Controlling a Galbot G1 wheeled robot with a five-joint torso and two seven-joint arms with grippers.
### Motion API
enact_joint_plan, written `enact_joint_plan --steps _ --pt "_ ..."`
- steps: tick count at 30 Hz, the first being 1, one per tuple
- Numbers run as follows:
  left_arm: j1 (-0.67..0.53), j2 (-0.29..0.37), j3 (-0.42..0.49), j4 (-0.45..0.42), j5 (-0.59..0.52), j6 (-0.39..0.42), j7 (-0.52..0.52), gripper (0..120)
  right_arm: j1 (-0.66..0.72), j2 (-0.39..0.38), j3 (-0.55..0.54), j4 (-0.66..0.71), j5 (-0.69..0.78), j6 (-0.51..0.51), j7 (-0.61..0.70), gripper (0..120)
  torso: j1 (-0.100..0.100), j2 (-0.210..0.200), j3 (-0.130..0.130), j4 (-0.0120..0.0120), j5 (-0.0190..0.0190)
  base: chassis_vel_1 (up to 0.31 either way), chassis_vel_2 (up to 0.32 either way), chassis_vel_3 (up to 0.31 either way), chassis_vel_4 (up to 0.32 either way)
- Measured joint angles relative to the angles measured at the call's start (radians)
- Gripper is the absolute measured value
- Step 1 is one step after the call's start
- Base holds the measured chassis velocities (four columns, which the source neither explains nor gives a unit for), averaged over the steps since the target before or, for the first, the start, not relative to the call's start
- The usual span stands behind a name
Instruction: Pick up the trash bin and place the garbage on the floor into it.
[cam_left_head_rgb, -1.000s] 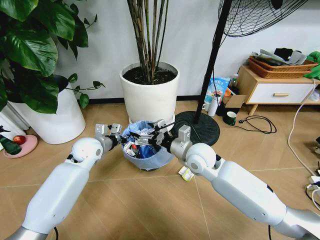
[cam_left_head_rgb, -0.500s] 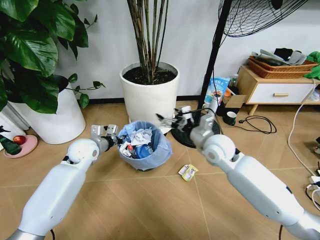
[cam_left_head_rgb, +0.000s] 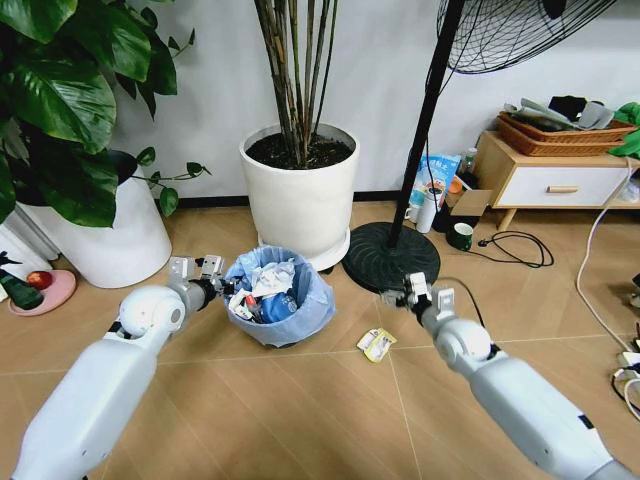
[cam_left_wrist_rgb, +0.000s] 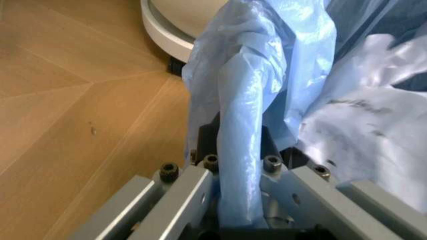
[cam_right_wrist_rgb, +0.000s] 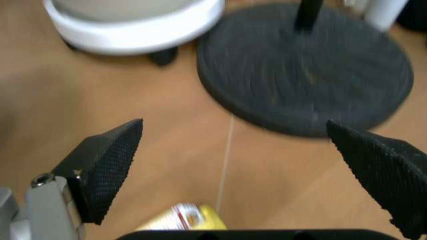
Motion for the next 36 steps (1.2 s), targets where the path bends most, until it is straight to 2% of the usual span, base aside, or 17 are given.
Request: enact_joint_plan --steps 5,7,10,14,28,30,36 --pt "0.016 0.019 -0.004 -0.022 -0.015 0.000 -0.015 0 -0.003 0.065 -0.008 -0.139 -0.046 0.029 -0.038 100 0.000 0.000 0.000 0.0001 0.0002 0.000 0.000 0.000 0.000" --pt "0.017 0.020 -0.004 -0.023 -0.016 0.000 -0.016 0 -0.003 0.073 -0.009 -0.151 -0.052 0.033 -0.041 100 0.000 0.000 0.000 0.0002 0.0002 0.000 0.000 0.000 0.000" --pt "0.021 0.030 -0.004 -0.032 -0.024 0.000 -0.026 0 0.000 0.134 -0.022 -0.231 -0.085 0.052 -0.068 100 0.000 0.000 0.000 0.0002 0.0001 0.000 0.000 0.000 0.000" --pt "0.021 0.034 0.000 -0.040 -0.030 0.000 -0.034 0 0.011 0.176 -0.028 -0.291 -0.102 0.062 -0.073 100 0.000 0.000 0.000 0.0002 -0.0003 0.000 0.000 0.000 0.000" --pt "0.027 0.023 0.013 -0.056 -0.035 0.000 -0.052 0 0.056 0.260 -0.032 -0.459 -0.153 0.106 -0.097 100 0.000 0.000 0.000 0.0001 0.0001 0.000 0.000 0.000 0.000" --pt "0.024 0.019 0.016 -0.056 -0.035 0.000 -0.053 0 0.065 0.268 -0.032 -0.487 -0.156 0.110 -0.099 95 0.000 0.000 0.000 0.0002 0.0000 0.000 0.000 0.000 0.000" --pt "0.019 0.018 0.017 -0.056 -0.036 0.000 -0.053 0 0.081 0.286 -0.030 -0.530 -0.159 0.115 -0.106 94 0.000 0.000 0.000 0.0000 0.0000 0.000 0.000 0.000 0.000"
